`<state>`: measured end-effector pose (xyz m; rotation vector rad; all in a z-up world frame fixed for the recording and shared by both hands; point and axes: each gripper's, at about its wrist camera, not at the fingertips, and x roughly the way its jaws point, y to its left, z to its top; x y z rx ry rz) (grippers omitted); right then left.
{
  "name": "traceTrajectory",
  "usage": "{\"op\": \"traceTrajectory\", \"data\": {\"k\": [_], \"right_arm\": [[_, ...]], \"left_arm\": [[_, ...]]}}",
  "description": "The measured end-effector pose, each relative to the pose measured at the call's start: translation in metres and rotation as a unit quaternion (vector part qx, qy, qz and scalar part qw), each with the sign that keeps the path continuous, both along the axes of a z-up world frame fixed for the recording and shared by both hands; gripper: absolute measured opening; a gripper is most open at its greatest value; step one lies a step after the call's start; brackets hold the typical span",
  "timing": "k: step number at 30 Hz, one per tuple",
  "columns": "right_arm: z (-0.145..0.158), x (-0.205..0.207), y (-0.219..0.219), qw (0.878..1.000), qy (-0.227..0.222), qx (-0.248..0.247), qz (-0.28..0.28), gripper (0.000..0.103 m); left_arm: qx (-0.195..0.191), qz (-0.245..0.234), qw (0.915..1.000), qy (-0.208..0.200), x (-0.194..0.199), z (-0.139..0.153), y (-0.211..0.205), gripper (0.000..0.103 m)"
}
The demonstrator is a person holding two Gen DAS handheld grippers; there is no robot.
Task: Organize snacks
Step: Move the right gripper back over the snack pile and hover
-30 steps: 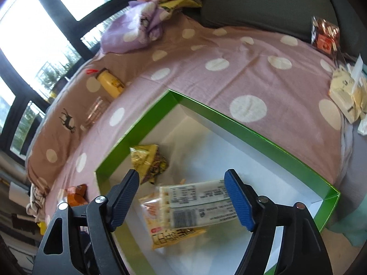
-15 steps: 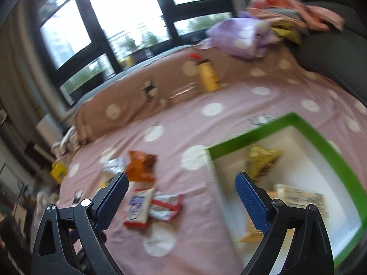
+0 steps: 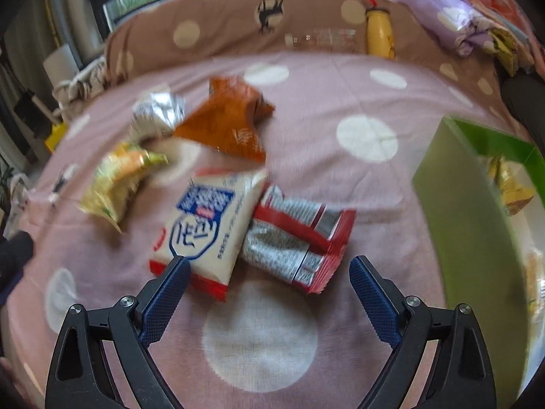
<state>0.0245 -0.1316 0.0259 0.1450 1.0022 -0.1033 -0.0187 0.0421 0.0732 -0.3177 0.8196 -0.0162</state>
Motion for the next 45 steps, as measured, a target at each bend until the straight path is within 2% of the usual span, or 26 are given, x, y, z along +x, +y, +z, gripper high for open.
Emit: {"op": "traceTrajectory", "data": {"k": [3,7,13,23,28,32,36,45], "right_arm": [[-0.003,-0.001,0.005,0.999,-0.013,-0.036,0.009,0.098],[-0.007,-0.001,0.009,0.999,-0.009,-0.048,0.014,0.102],[-0.006,-0.008,0.004,0.999,-0.011,-0.045,0.014,0.102],[-0.008,0.0,0.011,0.999,-0.01,-0.05,0.015,0.103],[-0.008,0.0,0.011,0.999,-0.009,-0.051,0.015,0.103],[-0.008,0.0,0.01,0.999,-0.009,-0.05,0.015,0.103],[-0.008,0.0,0.011,0.999,-0.009,-0.05,0.015,0.103],[-0.008,0.001,0.01,0.999,-0.01,-0.05,0.016,0.103]], "left_arm": [[0.017,-0.003,0.9998,0.006,0.002,-0.004,-0.004,0.087],[0.022,-0.006,0.9996,0.017,0.006,-0.01,-0.004,0.087],[0.021,0.004,0.9991,0.037,0.009,-0.019,0.0,0.087],[0.014,0.012,0.9989,0.044,0.009,-0.021,0.002,0.087],[-0.019,0.004,0.9983,0.056,0.009,-0.024,0.002,0.087],[-0.016,0.003,0.9978,0.065,0.01,-0.027,-0.001,0.087],[-0.029,0.003,0.9966,0.076,0.012,-0.032,0.001,0.087],[-0.016,0.008,0.9966,0.08,0.013,-0.033,0.0,0.087]]}}
